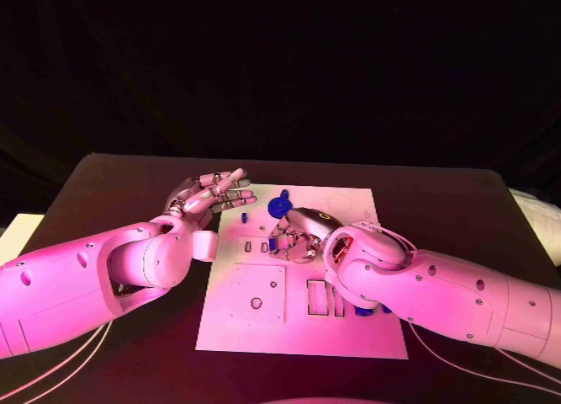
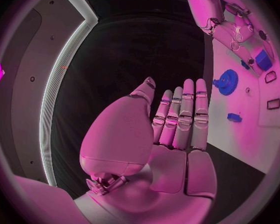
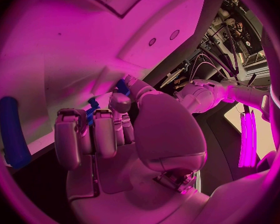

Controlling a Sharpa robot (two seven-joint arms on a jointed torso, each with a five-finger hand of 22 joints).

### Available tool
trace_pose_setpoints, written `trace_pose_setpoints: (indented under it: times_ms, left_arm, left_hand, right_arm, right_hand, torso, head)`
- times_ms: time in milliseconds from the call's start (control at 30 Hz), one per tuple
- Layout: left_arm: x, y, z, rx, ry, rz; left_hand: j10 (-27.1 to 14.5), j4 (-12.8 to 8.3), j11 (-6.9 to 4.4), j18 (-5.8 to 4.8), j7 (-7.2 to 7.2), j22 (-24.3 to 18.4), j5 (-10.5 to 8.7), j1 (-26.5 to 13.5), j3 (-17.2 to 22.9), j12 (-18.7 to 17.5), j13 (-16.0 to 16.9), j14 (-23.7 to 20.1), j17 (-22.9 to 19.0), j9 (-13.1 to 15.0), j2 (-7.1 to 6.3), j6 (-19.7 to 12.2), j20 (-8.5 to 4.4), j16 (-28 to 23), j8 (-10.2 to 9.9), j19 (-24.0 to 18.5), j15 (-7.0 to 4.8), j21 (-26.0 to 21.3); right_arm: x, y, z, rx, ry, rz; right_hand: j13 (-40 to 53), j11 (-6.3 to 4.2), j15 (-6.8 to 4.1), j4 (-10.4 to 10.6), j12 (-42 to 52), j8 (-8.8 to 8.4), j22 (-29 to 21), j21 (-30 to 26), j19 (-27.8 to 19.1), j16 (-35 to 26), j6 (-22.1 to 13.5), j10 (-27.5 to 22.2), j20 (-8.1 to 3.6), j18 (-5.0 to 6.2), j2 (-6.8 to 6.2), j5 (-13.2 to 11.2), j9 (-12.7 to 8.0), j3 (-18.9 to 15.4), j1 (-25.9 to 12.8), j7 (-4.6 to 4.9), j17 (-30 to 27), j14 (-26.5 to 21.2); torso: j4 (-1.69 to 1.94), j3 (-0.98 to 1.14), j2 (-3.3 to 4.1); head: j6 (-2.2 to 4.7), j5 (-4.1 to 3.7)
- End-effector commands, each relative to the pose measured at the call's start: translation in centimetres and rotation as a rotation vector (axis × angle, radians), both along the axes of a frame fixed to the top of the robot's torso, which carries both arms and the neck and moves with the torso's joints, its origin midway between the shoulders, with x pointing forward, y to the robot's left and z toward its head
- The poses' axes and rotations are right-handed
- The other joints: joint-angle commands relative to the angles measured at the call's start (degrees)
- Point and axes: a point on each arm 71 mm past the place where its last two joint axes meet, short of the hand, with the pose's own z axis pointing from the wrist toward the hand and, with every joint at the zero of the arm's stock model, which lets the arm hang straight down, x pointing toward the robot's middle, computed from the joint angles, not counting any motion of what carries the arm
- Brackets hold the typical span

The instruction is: Assemble the parts on the task board

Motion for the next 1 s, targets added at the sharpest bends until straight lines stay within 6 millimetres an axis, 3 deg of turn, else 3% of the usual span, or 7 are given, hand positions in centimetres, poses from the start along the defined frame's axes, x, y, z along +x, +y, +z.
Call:
trace_pose_setpoints:
  times_ms: [33,433,700,800,833,900,1000]
  left_arm:
    - [0.0,-0.2,0.1,-0.015,-0.008,-0.018]
    - [0.0,-0.3,0.0,0.002,-0.001,-0.023]
    - [-0.4,-0.5,-0.8,0.226,0.060,-0.162]
    - [-0.6,-0.7,-1.0,0.363,0.093,-0.243]
    - [-0.7,-0.8,-1.0,0.420,0.106,-0.276]
    - [-0.6,-0.8,-0.9,0.547,0.137,-0.327]
    - [-0.5,-0.7,-0.7,0.755,0.198,-0.405]
  left_hand:
    - [-0.3,-0.3,-0.05,0.63,0.06,-0.1,0.10,-0.2,-0.1,-0.1,-0.1,-0.4,0.1,0.0,0.46,-0.3,-0.02,-0.2,-0.2,0.5,0.03,-0.3]
    - [-0.2,-0.9,-0.29,0.77,-0.20,0.1,0.11,-0.2,-0.3,0.0,-0.1,1.2,0.8,0.0,0.78,-0.2,-0.35,0.5,-0.1,1.9,-0.44,0.0]
    - [8.7,-1.3,-4.14,0.75,-2.61,4.7,0.42,-1.5,-0.4,3.1,1.5,19.1,11.0,0.3,1.44,3.0,-5.76,15.6,0.8,16.8,-5.75,9.2]
    - [12.5,-0.7,-5.55,0.48,-3.73,7.5,0.10,-2.5,-0.7,5.8,3.4,21.8,32.5,0.4,1.33,4.3,-7.46,37.8,1.4,20.3,-7.03,13.8]
    - [15.2,0.2,-6.18,0.36,-4.52,9.3,0.36,-4.0,-1.5,8.2,4.8,23.6,44.6,0.7,1.08,5.1,-7.82,49.3,2.0,22.2,-7.66,16.3]
    - [17.0,1.1,-7.71,-1.85,-5.86,28.2,0.80,-5.6,-3.0,14.4,9.4,24.6,61.9,1.5,0.82,6.7,-9.25,65.3,3.9,26.1,-8.83,34.1]
    - [13.1,5.6,-8.73,-3.53,-6.37,41.6,0.55,-9.8,-6.8,28.4,20.9,24.4,71.4,3.5,1.49,6.6,-10.17,73.6,8.1,24.8,-9.42,46.8]
  right_arm:
    - [-0.1,-0.1,-0.5,-0.024,0.010,-0.007]
    - [-0.9,-0.5,1.4,0.159,-0.128,-0.044]
    - [-1.5,-2.5,4.3,0.358,-0.114,0.052]
    - [-1.2,-4.1,5.4,0.422,-0.066,0.061]
    - [-1.0,-4.8,5.8,0.442,-0.049,0.056]
    - [-0.5,-6.4,6.4,0.479,-0.019,0.033]
    - [0.4,-8.9,7.4,0.519,0.007,-0.022]
  right_hand:
    - [-0.1,0.07,0.48,0.2,-0.3,-0.07,5.6,-0.3,-0.1,-0.3,-0.6,-0.5,0.52,-0.28,-0.57,-0.2,0.1,-0.5,-0.5,0.04,2.9,3.6]
    - [-0.9,0.44,0.78,1.7,-0.7,-0.15,5.2,-0.6,-0.3,-0.8,-3.5,-1.1,0.82,-0.18,-1.72,0.3,0.0,-4.6,-1.4,0.39,2.4,3.5]
    - [-2.9,0.81,1.08,2.5,-3.3,-0.10,2.7,-1.9,-2.0,-2.3,-5.2,-2.8,1.08,0.40,-1.26,0.9,0.1,-6.6,0.1,0.80,0.4,3.0]
    - [-3.5,0.90,1.16,2.6,-4.1,-0.08,1.8,-2.4,-2.7,-2.9,-5.6,-3.3,1.15,0.62,-1.16,1.0,0.1,-7.2,0.4,0.90,-0.3,2.8]
    - [-3.7,0.90,1.17,2.6,-4.3,-0.07,1.7,-2.5,-2.8,-3.0,-5.6,-3.5,1.17,0.65,-1.08,1.0,0.1,-7.2,0.5,0.91,-0.4,2.7]
    - [-4.4,0.89,1.17,2.5,-5.3,0.00,1.5,-2.6,-2.9,-3.2,-5.6,-4.0,1.19,0.69,-0.70,1.4,0.1,-7.3,1.1,0.91,-0.5,2.7]
    - [-5.0,0.85,1.14,2.4,-5.8,0.11,1.1,-2.9,-3.1,-3.6,-5.5,-4.2,1.18,0.77,-0.22,1.8,0.2,-7.3,1.5,0.86,-1.0,2.6]
  torso:
    - [0.01,0.00,0.01]
    - [-0.01,0.10,-0.05]
    - [-0.28,0.35,-0.77]
    - [-0.45,0.51,-1.12]
    - [-0.58,0.57,-1.26]
    - [-0.77,0.64,-1.60]
    - [-1.12,0.73,-2.01]
  head:
    - [-0.05,-0.09]
    - [-0.01,-0.05]
    - [0.15,0.39]
    - [0.14,0.62]
    - [0.15,0.63]
    - [-0.21,0.72]
    - [-0.45,1.04]
